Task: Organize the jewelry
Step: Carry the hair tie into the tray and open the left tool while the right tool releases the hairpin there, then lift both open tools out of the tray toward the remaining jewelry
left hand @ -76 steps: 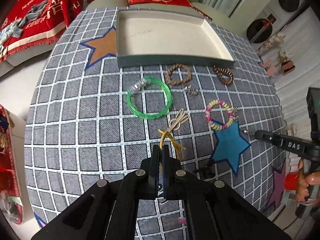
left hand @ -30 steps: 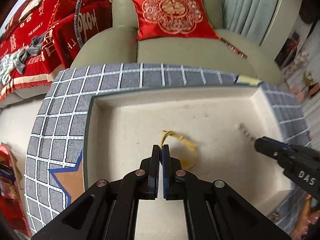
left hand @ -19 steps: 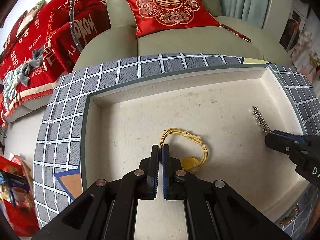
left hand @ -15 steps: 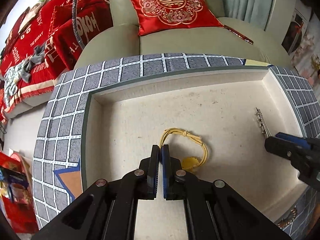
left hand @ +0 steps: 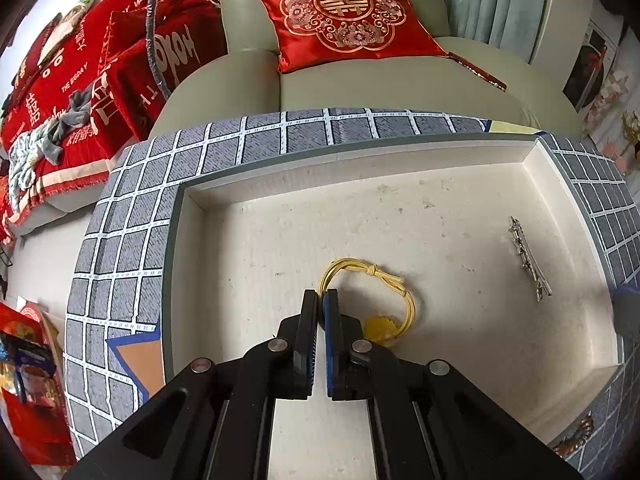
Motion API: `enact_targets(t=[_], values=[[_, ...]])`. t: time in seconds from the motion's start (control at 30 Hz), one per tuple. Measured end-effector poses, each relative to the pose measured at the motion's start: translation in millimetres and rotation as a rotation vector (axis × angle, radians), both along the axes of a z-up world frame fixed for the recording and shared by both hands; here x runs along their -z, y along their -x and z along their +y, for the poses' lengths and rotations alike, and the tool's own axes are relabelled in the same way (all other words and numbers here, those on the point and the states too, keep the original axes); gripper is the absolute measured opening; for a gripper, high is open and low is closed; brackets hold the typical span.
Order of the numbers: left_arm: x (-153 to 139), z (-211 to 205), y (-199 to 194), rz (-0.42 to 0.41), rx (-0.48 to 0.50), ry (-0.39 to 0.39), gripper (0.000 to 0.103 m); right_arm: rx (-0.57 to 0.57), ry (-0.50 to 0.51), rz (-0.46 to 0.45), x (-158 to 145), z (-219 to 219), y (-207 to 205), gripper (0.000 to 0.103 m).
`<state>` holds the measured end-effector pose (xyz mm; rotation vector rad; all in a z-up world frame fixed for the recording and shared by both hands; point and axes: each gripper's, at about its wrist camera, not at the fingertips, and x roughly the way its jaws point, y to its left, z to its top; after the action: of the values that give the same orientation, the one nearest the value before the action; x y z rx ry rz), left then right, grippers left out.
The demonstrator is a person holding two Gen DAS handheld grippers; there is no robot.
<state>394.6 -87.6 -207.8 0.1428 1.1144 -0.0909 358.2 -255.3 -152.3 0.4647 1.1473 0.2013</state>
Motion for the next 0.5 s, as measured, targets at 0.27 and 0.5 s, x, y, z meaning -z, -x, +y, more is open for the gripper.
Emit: enact_targets(t=[0.27, 0.5], values=[[-14.0, 0.1, 3.8, -0.067, -0.005, 0.006, 0.103, 0.018, -0.027, -0.008, -11.0, -5.1, 20.5, 0.079], [-26.1, -1.0, 14.9, -0.116, 0.028, -0.003, 0.103, 0.059, -0.026, -0.040, -19.8, -8.4, 39.0, 0.100]])
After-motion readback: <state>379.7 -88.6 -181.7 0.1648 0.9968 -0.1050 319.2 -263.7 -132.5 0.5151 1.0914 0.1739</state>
